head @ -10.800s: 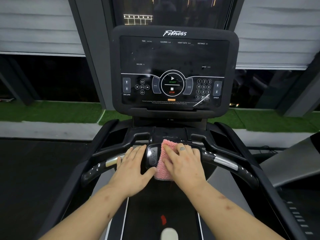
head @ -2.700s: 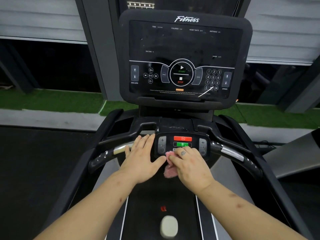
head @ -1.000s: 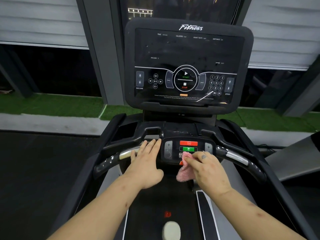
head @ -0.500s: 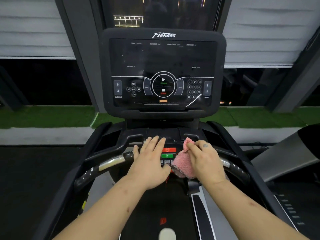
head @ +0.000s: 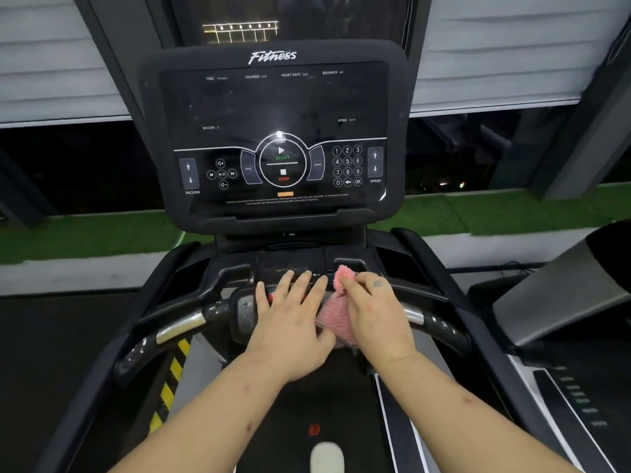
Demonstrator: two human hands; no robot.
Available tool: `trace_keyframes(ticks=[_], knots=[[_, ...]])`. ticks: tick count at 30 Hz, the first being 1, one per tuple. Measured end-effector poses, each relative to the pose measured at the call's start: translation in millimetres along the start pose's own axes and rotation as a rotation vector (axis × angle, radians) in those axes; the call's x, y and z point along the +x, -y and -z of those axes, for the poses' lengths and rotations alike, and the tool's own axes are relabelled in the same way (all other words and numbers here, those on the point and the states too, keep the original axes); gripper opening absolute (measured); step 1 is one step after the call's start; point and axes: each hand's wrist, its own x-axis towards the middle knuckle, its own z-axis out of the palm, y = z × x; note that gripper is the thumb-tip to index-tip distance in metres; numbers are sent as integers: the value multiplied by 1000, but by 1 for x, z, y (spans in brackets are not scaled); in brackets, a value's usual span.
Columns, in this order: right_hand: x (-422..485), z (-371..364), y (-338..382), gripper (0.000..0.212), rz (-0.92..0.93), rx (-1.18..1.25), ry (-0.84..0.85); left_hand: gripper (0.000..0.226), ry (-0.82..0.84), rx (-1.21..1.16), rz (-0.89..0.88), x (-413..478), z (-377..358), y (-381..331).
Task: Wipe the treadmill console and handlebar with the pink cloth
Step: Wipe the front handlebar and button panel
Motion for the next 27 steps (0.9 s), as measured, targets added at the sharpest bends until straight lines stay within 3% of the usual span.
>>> trace_keyframes(ticks=[2, 5, 7, 16, 22, 27], knots=[[0, 1, -1, 38, 24, -58, 22, 84, 5, 11, 5, 1, -2, -3], [-4, -6, -11, 78, 71, -160, 54, 84, 15, 32, 21, 3, -3, -7], [-7, -9, -16, 88, 75, -158, 104, 82, 17, 38, 35, 4, -4, -9], [-18, 7, -32, 76, 5, -199, 134, 77, -15, 25, 94, 9, -8, -19], [-32, 24, -70, 69, -166, -205, 156, 79, -34, 38, 102, 11, -11, -20], [-28, 20, -58, 78, -103, -156, 205, 80, -29, 38, 113, 12, -10, -22]])
